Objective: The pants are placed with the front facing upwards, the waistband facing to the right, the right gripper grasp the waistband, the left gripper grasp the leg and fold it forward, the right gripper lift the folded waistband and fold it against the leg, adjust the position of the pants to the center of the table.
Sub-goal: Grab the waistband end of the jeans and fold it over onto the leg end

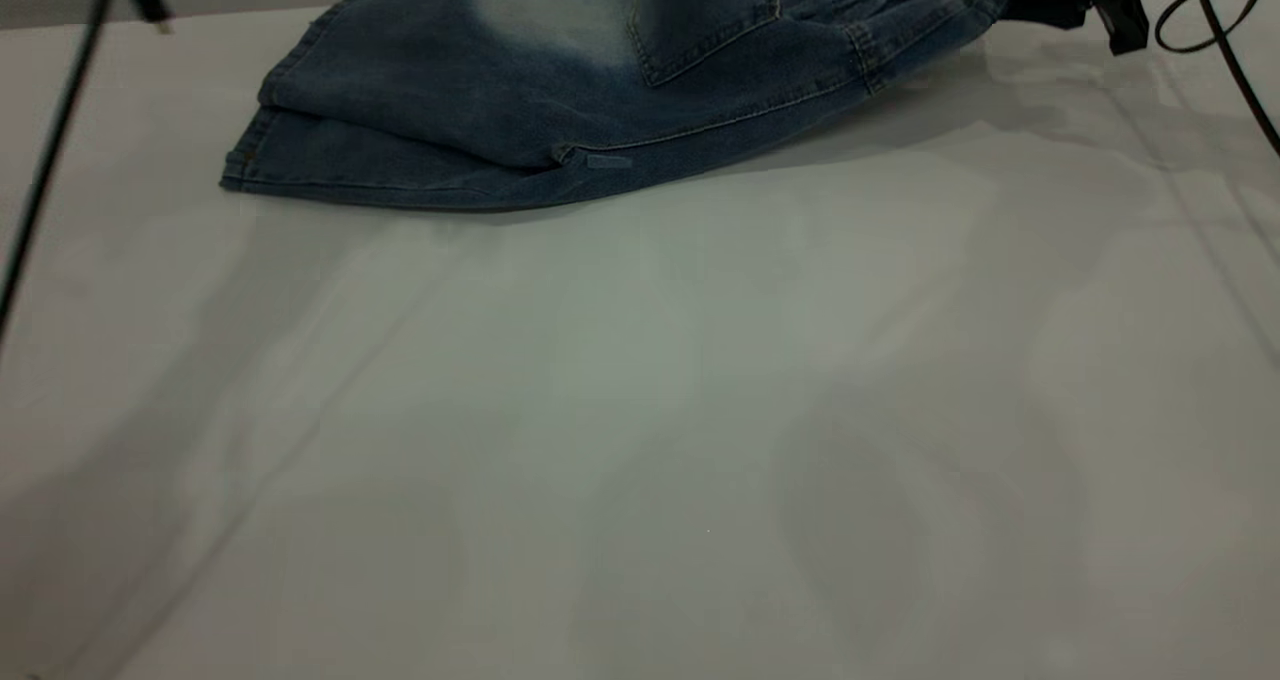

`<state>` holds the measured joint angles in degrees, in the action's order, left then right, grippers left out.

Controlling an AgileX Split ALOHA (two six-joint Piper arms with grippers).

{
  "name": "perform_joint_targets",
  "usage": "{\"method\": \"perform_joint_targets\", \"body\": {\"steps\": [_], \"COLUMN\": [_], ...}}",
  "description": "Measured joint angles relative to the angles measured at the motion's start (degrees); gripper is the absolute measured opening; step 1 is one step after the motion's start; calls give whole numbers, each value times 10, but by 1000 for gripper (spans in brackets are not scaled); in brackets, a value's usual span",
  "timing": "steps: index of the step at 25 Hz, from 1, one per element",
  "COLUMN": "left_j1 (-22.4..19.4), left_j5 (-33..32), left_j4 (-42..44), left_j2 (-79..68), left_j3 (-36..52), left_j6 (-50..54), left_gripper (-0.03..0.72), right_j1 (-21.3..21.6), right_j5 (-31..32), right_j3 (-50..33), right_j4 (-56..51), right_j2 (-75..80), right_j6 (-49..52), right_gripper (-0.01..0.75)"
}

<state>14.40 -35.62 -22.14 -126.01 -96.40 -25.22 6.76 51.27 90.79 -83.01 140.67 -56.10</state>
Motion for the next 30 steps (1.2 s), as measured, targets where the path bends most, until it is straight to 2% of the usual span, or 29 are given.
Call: {"method": "perform_joint_targets", "body": {"steps": [9,16,19,30], "left_j1": [67,97,100,103], "left_j5": [-126,-184,-182,-180], "left_j4": [95,188,221,221], "left_j2": [-146,-230,-245,-272], "left_j3": [-200,-340,-358,-358], "left_j6": [3,38,46,51], "left_gripper": [481,481,481,481], "right_j1": [0,0,0,0], "right_j5": [3,5,10,21], "right_j3": [0,0,0,0], "right_j4": [10,17,18,24], "right_j2": [-8,-8,-8,-45], "right_j6": [10,15,16,16], "right_gripper": [62,62,62,62]}}
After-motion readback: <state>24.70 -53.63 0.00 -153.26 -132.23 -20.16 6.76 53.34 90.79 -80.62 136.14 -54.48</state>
